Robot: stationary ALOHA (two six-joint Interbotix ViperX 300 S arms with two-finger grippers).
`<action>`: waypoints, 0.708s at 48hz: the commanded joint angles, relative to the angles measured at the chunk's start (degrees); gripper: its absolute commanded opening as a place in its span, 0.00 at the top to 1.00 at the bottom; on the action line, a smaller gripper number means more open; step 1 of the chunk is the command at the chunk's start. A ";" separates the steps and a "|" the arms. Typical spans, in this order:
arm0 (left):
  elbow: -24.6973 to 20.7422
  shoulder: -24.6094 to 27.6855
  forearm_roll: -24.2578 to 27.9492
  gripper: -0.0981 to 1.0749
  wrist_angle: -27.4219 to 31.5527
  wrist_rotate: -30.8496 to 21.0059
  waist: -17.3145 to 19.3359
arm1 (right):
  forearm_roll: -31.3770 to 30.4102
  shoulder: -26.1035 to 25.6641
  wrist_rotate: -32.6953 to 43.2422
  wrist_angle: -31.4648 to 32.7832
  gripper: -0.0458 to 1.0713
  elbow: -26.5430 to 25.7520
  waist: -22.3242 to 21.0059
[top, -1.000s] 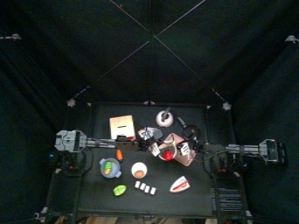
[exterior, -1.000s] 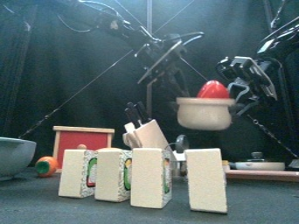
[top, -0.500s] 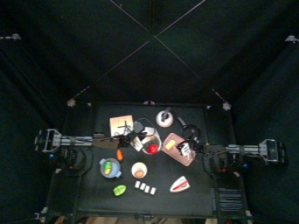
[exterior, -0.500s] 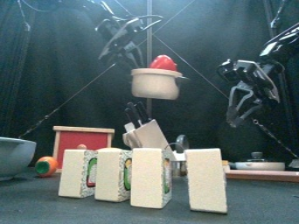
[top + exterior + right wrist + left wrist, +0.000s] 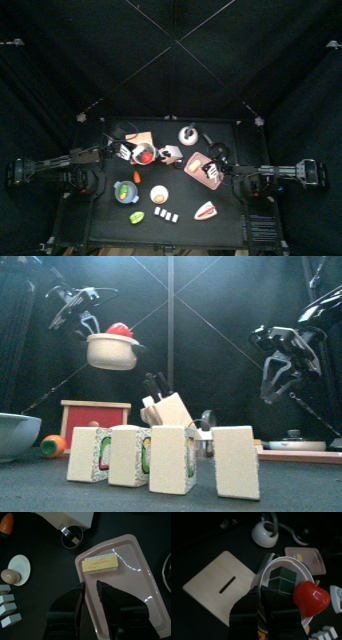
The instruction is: Place pot on top of drawer
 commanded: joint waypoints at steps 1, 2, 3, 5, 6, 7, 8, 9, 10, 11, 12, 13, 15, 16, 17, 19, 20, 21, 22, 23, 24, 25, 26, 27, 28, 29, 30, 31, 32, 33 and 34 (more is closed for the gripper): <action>1.41 -2.02 -1.76 0.59 -4.13 0.18 4.13 | -0.18 -0.09 -0.09 -0.70 0.36 -0.53 -0.35; 1.76 -1.93 -1.93 0.59 -4.92 0.18 4.75 | -0.18 -0.09 -0.18 -0.70 0.35 -0.53 -0.44; 2.20 -1.93 -2.11 0.59 -5.71 0.18 5.45 | -0.18 0.00 -0.18 -0.70 0.35 -0.53 -0.44; 2.81 -1.41 -2.37 0.59 -7.12 0.18 6.86 | -0.35 0.00 -0.18 -0.79 0.36 -0.53 -0.44; 3.08 -1.23 -2.46 0.59 -7.82 0.18 7.47 | -0.44 0.09 -0.09 -0.79 0.35 -0.53 -0.44; 3.43 -0.70 -2.46 0.59 -8.61 0.18 8.44 | -0.62 0.09 -0.09 -0.79 0.35 -0.53 -0.53; 3.60 -0.35 -2.46 0.59 -9.05 0.18 8.96 | -0.62 0.09 -0.09 -0.79 0.36 -0.53 -0.44; 3.78 0.09 -2.46 0.59 -9.40 0.26 9.58 | -0.70 0.18 -0.09 -0.88 0.36 -0.53 -0.53; 3.96 0.53 -2.46 0.59 -9.67 0.18 10.11 | -0.70 0.18 -0.09 -0.97 0.35 -0.44 -0.53; 4.04 0.97 -2.46 0.59 -10.02 0.18 10.55 | -0.70 0.18 -0.09 -0.97 0.36 -0.44 -0.44; 4.13 1.41 -2.46 0.59 -10.20 0.18 11.07 | -0.70 0.26 -0.09 -0.97 0.36 -0.35 -0.44; 4.31 1.85 -2.37 0.59 -10.55 0.18 11.43 | -0.70 0.26 -0.09 -1.05 0.35 -0.35 -0.44; 4.66 2.64 -2.37 0.59 -11.07 0.18 12.30 | -0.70 0.35 0.00 -1.23 0.35 -0.18 -0.26; 4.75 2.90 -2.29 0.59 -11.16 0.18 12.57 | -0.70 0.35 0.00 -1.23 0.36 -0.18 -0.26; 4.92 3.08 -2.29 0.59 -11.25 0.18 12.92 | -0.70 0.44 0.00 -1.23 0.36 0.00 -0.18; 5.19 3.25 -2.29 0.59 -11.16 0.18 13.54 | -0.70 0.44 0.00 -1.23 0.36 0.18 -0.09; 5.36 3.25 -2.29 0.59 -11.07 0.18 13.97 | -0.70 0.53 0.00 -1.23 0.36 0.26 -0.09; 5.71 3.34 -2.37 0.58 -10.90 0.18 14.68 | -0.70 0.53 0.00 -1.23 0.35 0.35 -0.09; 5.98 3.25 -2.46 0.58 -10.90 0.18 15.12 | -0.62 0.53 0.00 -1.23 0.36 0.62 -0.09; 6.33 3.25 -2.46 0.58 -10.99 0.18 15.47 | -0.62 0.53 0.00 -1.32 0.35 0.70 -0.09; 6.59 3.16 -2.46 0.58 -11.07 0.18 15.91 | -0.62 0.62 0.00 -1.32 0.36 0.79 -0.09; 6.94 3.25 -2.46 0.58 -11.25 0.18 16.17 | -0.62 0.62 0.00 -1.32 0.35 0.88 -0.09; 7.29 3.16 -2.46 0.58 -11.34 0.18 16.44 | -0.62 0.62 0.00 -1.41 0.36 0.97 -0.09; 7.56 3.25 -2.46 0.58 -11.34 0.18 16.52 | -0.70 0.62 0.09 -1.41 0.36 1.14 -0.09; 7.82 3.25 -2.55 0.58 -11.43 0.18 16.44 | -0.62 0.62 0.00 -1.49 0.36 1.14 -0.09; 8.17 3.25 -2.55 0.58 -11.51 0.18 16.44 | -0.62 0.62 0.00 -1.49 0.36 1.23 -0.09; 8.61 3.25 -2.64 0.58 -11.60 0.18 16.44 | -0.62 0.62 0.09 -1.67 0.35 1.23 -0.09; 8.88 3.25 -2.64 0.58 -11.78 0.18 16.44 | -0.62 0.62 0.09 -1.67 0.35 1.23 -0.09; 9.23 3.25 -2.64 0.58 -11.95 0.18 16.44 | -0.62 0.62 0.09 -1.76 0.35 1.23 -0.09; 9.40 3.25 -2.64 0.58 -12.04 0.18 16.44 | -0.62 0.62 0.09 -1.85 0.36 1.23 -0.09; 9.67 3.34 -2.64 0.58 -12.13 0.18 16.44 | -0.62 0.62 0.09 -2.02 0.35 1.14 -0.18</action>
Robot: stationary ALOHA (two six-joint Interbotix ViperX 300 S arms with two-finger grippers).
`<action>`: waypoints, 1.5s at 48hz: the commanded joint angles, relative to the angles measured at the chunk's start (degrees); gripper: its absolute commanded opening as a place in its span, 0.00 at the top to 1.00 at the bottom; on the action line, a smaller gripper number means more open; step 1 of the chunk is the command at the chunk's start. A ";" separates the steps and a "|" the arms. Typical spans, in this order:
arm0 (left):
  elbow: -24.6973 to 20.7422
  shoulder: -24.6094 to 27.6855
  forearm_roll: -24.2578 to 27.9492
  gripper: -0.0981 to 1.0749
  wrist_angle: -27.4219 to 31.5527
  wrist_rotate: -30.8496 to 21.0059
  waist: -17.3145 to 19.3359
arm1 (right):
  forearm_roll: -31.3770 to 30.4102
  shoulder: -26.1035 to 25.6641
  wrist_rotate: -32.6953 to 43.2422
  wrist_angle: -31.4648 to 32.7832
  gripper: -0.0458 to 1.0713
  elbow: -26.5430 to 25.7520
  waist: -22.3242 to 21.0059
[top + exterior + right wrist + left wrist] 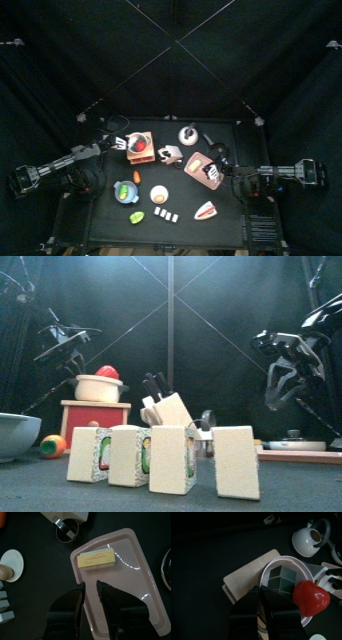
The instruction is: Place pot on top of drawer
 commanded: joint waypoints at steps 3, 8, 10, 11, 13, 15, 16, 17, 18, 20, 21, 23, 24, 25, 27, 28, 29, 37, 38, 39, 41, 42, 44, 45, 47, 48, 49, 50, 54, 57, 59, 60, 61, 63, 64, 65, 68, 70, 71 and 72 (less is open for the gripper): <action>0.26 0.00 0.00 0.58 -1.49 -0.09 0.00 | 0.00 -0.26 0.09 -0.97 0.36 -0.70 0.00; 0.88 0.00 0.00 0.55 -2.64 -0.09 0.00 | -0.09 -0.26 0.09 -1.14 0.36 -0.62 -0.18; 0.88 0.00 0.00 0.52 -2.99 -0.09 0.00 | -0.09 -0.18 0.00 -1.14 0.36 -0.62 -0.18; 0.88 0.00 0.00 0.51 -3.25 -0.09 0.00 | -0.09 -0.18 0.09 -1.14 0.36 -0.62 -0.18; 0.88 0.00 -0.09 0.47 -3.60 -0.09 0.00 | -0.09 -0.09 0.09 -1.14 0.36 -0.62 -0.18; 0.88 0.00 0.00 0.43 -3.60 -0.09 0.00 | -0.09 0.09 0.09 -1.14 0.36 -0.62 -0.18; 0.88 0.09 0.00 0.41 -3.69 -0.18 0.00 | 0.00 0.09 0.09 -1.14 0.36 -0.53 -0.18; 0.88 0.00 0.00 0.39 -3.69 -0.18 0.00 | 0.00 0.09 0.09 -1.23 0.35 -0.62 -0.26; 0.88 0.00 -0.09 0.36 -3.69 -0.09 0.00 | 0.09 0.18 0.09 -1.23 0.36 -0.62 -0.18; 0.97 0.09 0.00 0.32 -3.69 -0.18 0.00 | 0.09 0.26 0.09 -1.23 0.36 -0.62 -0.18; 0.88 0.00 0.00 0.30 -3.69 -0.09 0.00 | 0.09 0.35 0.09 -1.23 0.36 -0.62 -0.18; 0.88 0.00 0.00 0.26 -3.69 -0.09 0.00 | 0.18 0.53 0.09 -1.23 0.36 -0.62 -0.18; 0.88 0.00 0.00 0.24 -3.78 -0.09 0.00 | 0.18 0.62 0.09 -1.32 0.36 -0.70 -0.26; 0.88 0.09 0.00 0.23 -3.87 -0.09 0.00 | 0.09 0.70 0.09 -1.32 0.36 -0.70 -0.18; 0.88 0.09 0.00 0.20 -3.96 -0.18 0.00 | 0.09 0.79 0.09 -1.32 0.36 -0.79 -0.18; 0.88 0.00 0.00 0.19 -4.22 -0.18 0.00 | 0.18 0.88 0.09 -1.32 0.36 -0.79 -0.18; 0.88 0.00 0.00 0.18 -4.39 -0.18 0.00 | 0.09 0.97 0.09 -1.32 0.36 -0.79 -0.18; 0.88 -0.18 0.18 0.17 -8.26 -0.18 0.00 | 0.18 1.41 0.09 -1.32 0.35 -0.97 -0.18; 0.97 -0.18 0.09 0.17 -8.96 -0.18 0.00 | 0.18 1.41 0.09 -1.32 0.36 -1.05 -0.18; 0.97 -0.18 0.00 0.17 -9.40 -0.18 0.00 | 0.18 1.41 0.00 -1.32 0.36 -1.05 -0.18; 0.88 -0.18 0.00 0.17 -10.11 -0.18 0.00 | 0.09 1.41 0.00 -1.32 0.36 -1.14 -0.18; 0.88 -0.18 0.00 0.17 -10.37 -0.18 0.00 | 0.00 1.41 0.00 -1.32 0.36 -1.14 -0.26; 0.88 -0.18 0.00 0.17 -10.90 -0.26 0.00 | 0.00 1.41 0.00 -1.32 0.36 -1.32 -0.18; 0.88 -0.18 0.00 0.17 -10.99 -0.26 0.00 | 0.00 1.41 0.00 -1.32 0.36 -1.32 -0.26; 0.79 -0.18 0.00 0.17 -11.16 -0.26 0.00 | 0.09 1.41 0.00 -1.32 0.36 -1.58 -0.26; 0.70 -0.18 0.00 0.17 -11.25 -0.26 0.00 | 0.09 1.41 0.00 -1.32 0.36 -1.58 -0.26; 0.70 -0.18 -0.09 0.17 -11.34 -0.26 0.00 | 0.09 1.41 0.00 -1.32 0.36 -1.58 -0.26; 0.70 -0.18 0.00 0.17 -11.43 -0.18 0.00 | 0.18 1.41 0.00 -1.32 0.35 -1.67 -0.26; 0.62 -0.18 0.00 0.17 -11.51 -0.18 0.00 | 0.26 1.49 0.00 -1.32 0.36 -1.76 -0.26; 0.53 -0.18 0.00 0.17 -11.51 -0.18 -0.09 | 0.26 1.41 0.00 -1.32 0.36 -1.85 -0.26; 0.35 -0.18 0.00 0.17 -11.51 -0.18 -0.09 | 0.26 1.41 -0.09 -1.32 0.35 -1.85 -0.26; 0.35 -0.26 0.00 0.17 -11.51 -0.18 -0.09 | 0.26 1.32 0.00 -1.32 0.36 -1.85 -0.26; 0.26 -0.26 0.00 0.17 -11.60 -0.18 -0.09 | 0.26 1.41 0.00 -1.32 0.35 -1.93 -0.26; 0.18 -0.35 0.00 0.17 -11.51 -0.18 -0.09 | 0.26 1.32 0.00 -1.32 0.36 -1.85 -0.26; 0.18 -0.44 0.00 0.17 -11.51 -0.18 -0.09 | 0.26 1.32 -0.09 -1.32 0.35 -1.85 -0.26; 0.09 -0.53 0.00 0.17 -11.51 -0.18 -0.09 | 0.26 1.32 0.00 -1.32 0.36 -1.85 -0.26; 0.00 -0.79 0.00 0.17 -11.51 -0.18 -0.09 | 0.26 1.32 -0.09 -1.32 0.36 -1.85 -0.26; -0.18 -1.05 0.00 0.17 -11.51 -0.18 -0.09 | 0.26 1.32 -0.09 -1.32 0.36 -1.85 -0.26; -0.18 -1.14 0.00 0.17 -11.51 -0.18 -0.09 | 0.26 1.23 -0.09 -1.32 0.36 -1.85 -0.26; -0.18 -1.23 0.09 0.17 -11.51 -0.18 -0.09 | 0.26 1.32 -0.09 -1.32 0.36 -1.93 -0.26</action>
